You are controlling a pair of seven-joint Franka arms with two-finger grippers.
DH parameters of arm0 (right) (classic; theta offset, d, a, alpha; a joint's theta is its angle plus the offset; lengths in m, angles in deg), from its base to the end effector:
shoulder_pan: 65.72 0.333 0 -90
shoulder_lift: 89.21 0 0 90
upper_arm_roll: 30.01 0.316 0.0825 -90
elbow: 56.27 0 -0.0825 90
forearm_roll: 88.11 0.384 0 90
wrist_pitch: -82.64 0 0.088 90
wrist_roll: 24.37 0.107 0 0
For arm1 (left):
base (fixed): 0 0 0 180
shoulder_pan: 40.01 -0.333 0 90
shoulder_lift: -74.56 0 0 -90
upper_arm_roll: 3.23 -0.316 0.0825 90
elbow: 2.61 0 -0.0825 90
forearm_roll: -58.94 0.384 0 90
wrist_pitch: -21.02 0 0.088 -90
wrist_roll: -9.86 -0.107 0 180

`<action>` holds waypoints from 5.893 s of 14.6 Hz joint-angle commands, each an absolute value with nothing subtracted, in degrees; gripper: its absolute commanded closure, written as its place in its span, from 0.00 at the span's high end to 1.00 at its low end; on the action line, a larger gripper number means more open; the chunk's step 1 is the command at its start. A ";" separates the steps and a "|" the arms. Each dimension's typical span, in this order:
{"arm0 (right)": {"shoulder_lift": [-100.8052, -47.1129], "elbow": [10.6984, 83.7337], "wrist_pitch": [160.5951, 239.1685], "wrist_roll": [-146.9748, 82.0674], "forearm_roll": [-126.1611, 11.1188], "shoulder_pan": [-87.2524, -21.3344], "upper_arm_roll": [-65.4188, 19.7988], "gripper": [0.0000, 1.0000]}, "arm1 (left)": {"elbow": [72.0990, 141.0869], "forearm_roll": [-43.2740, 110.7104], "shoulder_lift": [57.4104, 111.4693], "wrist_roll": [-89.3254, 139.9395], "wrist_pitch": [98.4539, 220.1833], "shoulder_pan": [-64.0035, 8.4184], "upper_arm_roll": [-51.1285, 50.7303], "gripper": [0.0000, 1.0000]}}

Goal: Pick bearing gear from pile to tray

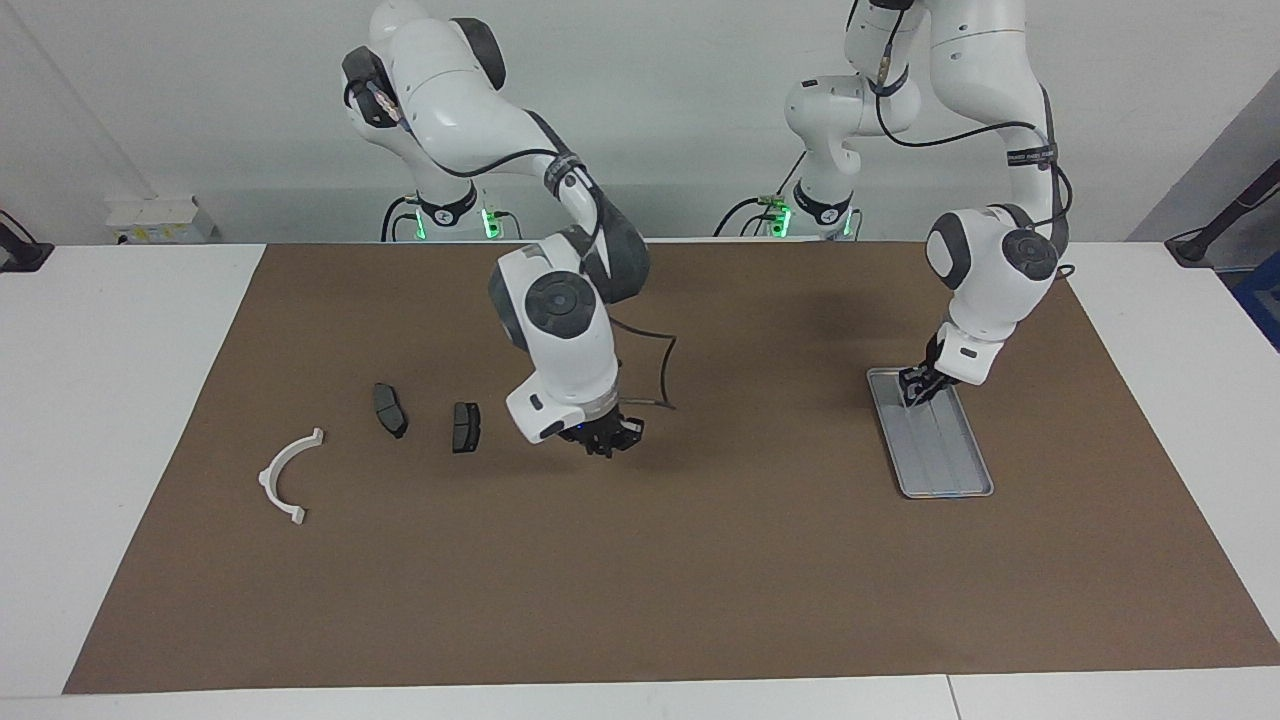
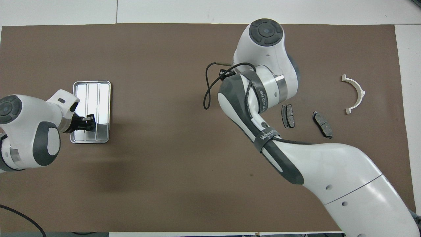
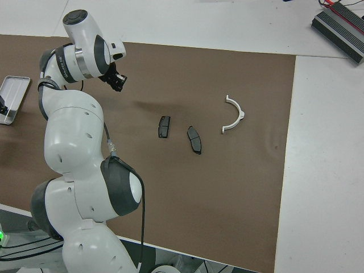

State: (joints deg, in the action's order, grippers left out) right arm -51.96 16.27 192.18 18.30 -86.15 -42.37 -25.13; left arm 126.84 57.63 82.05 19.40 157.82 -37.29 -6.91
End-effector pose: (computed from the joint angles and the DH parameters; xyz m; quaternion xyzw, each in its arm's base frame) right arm 0.6522 0.3360 0.3762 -0.9893 0.1398 0.0252 0.0335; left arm 0.5331 0.0087 0.3042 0.9950 0.0995 -0.0013 0.0035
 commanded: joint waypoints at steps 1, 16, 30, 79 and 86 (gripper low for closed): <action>-50.28 15.09 194.51 24.57 -85.12 -38.57 -25.18 0.00 | 128.26 58.06 81.67 19.88 159.71 -37.46 -6.48 0.00; -42.90 15.18 201.46 35.75 -87.40 -30.47 -25.44 0.00 | 118.52 58.06 82.11 20.67 151.99 -37.02 -6.30 1.00; -52.99 15.18 192.25 26.64 -86.70 -39.34 -25.18 1.00 | 116.49 57.98 82.82 30.85 151.28 -30.53 -6.30 1.00; -85.08 28.01 169.73 -25.77 -88.02 -64.58 -33.79 1.00 | 103.92 61.84 86.95 35.24 139.58 -26.97 -8.06 0.00; -88.24 31.35 169.56 -26.39 -88.29 -65.02 -33.79 1.00 | 107.17 61.84 91.16 26.83 152.68 -33.68 -8.15 0.00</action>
